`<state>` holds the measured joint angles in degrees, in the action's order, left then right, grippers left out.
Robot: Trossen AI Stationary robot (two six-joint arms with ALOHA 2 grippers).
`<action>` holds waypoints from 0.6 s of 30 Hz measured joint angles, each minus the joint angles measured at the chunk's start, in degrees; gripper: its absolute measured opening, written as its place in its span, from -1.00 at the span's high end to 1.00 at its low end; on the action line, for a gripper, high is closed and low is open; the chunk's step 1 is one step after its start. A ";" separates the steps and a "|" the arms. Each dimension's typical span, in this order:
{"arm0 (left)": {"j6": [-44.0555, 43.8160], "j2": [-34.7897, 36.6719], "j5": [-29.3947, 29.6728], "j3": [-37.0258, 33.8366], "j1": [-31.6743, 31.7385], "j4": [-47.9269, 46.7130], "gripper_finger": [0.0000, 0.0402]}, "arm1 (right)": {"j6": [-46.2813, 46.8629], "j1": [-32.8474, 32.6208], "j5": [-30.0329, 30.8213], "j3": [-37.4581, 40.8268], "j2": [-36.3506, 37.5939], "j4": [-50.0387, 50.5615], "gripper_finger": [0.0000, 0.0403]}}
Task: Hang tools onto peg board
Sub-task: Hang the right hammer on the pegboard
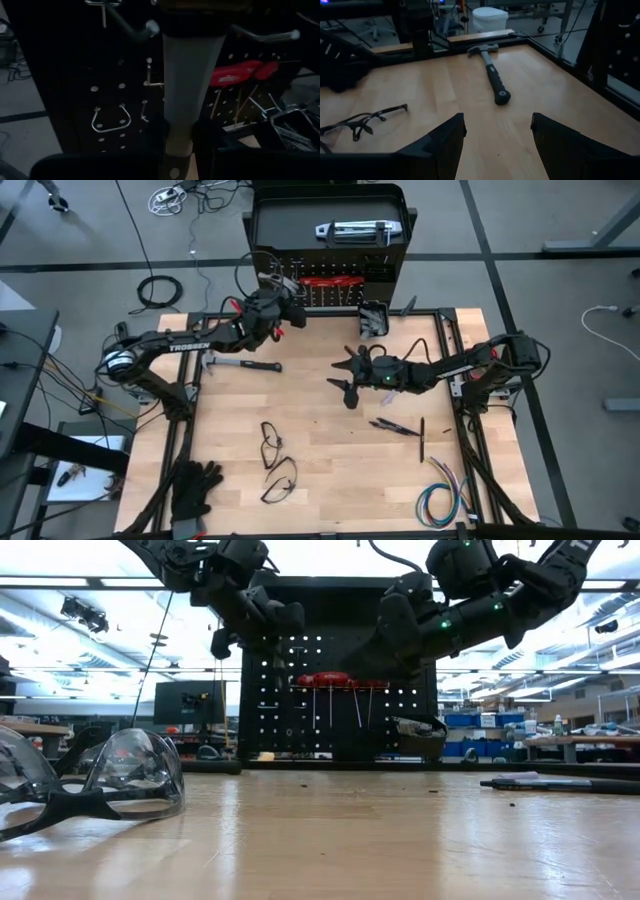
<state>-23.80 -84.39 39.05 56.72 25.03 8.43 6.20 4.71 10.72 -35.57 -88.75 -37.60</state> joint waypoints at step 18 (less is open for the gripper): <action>2.21 -8.00 2.27 8.93 2.33 -7.00 0.78 | -0.22 0.68 -2.41 -0.02 -0.02 -1.00 -0.18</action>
<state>-21.60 -92.39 41.32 65.65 27.36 1.43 5.98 5.39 8.31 -35.59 -88.77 -38.60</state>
